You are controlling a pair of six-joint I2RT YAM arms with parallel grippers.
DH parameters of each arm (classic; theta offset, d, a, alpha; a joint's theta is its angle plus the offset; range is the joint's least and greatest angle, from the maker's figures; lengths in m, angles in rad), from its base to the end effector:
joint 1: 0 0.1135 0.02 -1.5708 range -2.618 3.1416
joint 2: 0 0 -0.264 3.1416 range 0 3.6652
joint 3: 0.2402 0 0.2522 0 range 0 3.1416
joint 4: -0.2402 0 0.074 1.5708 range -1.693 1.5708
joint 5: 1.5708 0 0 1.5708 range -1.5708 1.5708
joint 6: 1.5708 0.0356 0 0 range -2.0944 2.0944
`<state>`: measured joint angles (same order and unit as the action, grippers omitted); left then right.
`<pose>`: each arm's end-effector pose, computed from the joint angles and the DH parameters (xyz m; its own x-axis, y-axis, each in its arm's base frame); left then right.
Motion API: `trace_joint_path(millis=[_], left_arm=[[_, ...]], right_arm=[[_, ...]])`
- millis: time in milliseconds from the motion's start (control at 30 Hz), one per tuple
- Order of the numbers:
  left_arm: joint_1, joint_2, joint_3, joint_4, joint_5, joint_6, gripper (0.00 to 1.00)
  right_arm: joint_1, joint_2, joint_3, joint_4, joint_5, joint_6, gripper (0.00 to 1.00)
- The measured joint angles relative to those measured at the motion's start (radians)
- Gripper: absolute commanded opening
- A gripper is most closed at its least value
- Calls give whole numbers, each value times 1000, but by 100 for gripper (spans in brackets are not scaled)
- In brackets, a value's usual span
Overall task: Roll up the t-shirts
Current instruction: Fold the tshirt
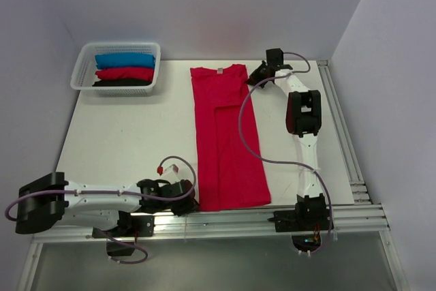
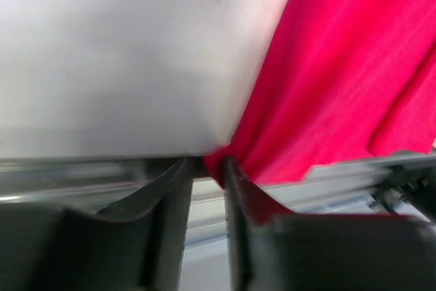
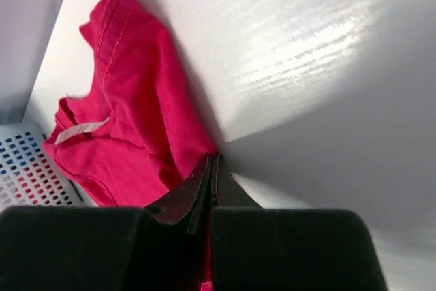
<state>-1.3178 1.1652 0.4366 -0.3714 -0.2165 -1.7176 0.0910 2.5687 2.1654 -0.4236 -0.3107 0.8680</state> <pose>0.0544 -0.1800 0.1408 -0.8786 -0.4614 -0.1230 -0.3554 0.8040 -0.4767 0.5604 0.0621 0.1363 -0.6970 0.6659 -0.2660 0.3700 0.6517 0.6621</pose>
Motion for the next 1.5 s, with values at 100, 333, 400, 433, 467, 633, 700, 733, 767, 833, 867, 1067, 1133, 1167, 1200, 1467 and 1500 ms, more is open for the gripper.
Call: trace_joint_path(millis=[100,333,400,433,467,633,700,733,767,833,867,1067,1133,1167,1200,1467,1500], left_arm=[[-3,-93,-50,-29,-18,-13,49],[10,-233,-31,-240,-46,16,52],[62,-242,-12,-308,-45,64,52],[97,-245,-6,-328,-45,93,52],[142,-249,0,-344,-42,129,52],[412,-216,90,-355,-38,359,49],[522,-149,163,-321,-21,461,48],[581,-95,215,-304,-16,518,49],[622,-50,256,-274,-11,562,50],[695,45,348,-200,-8,653,54],[723,86,386,-148,1,695,55],[853,315,569,49,98,839,56],[889,405,620,105,126,864,54],[901,441,639,122,134,872,54],[911,486,664,138,141,882,53],[917,774,853,203,175,922,48],[917,796,872,204,175,924,49]], right_arm=[[0,5,2,21,-6,6,2],[0,3,1,76,-31,-6,52],[0,-4,-10,99,-33,-19,57],[0,-11,-24,110,-37,-26,57],[0,-19,-37,117,-41,-33,57],[-2,-49,-78,122,-54,-73,54],[-3,-68,-101,119,-56,-90,52],[-4,-80,-115,119,-57,-101,52],[-4,-92,-128,116,-58,-111,52],[-6,-110,-146,111,-58,-135,53],[-6,-119,-155,109,-58,-148,54],[-6,-143,-224,106,-61,-206,56],[-6,-160,-258,122,-69,-214,54],[-6,-172,-275,123,-65,-222,54],[-6,-183,-295,122,-64,-229,52],[-3,-199,-322,120,-57,-259,47],[-2,-199,-322,119,-55,-262,46]])
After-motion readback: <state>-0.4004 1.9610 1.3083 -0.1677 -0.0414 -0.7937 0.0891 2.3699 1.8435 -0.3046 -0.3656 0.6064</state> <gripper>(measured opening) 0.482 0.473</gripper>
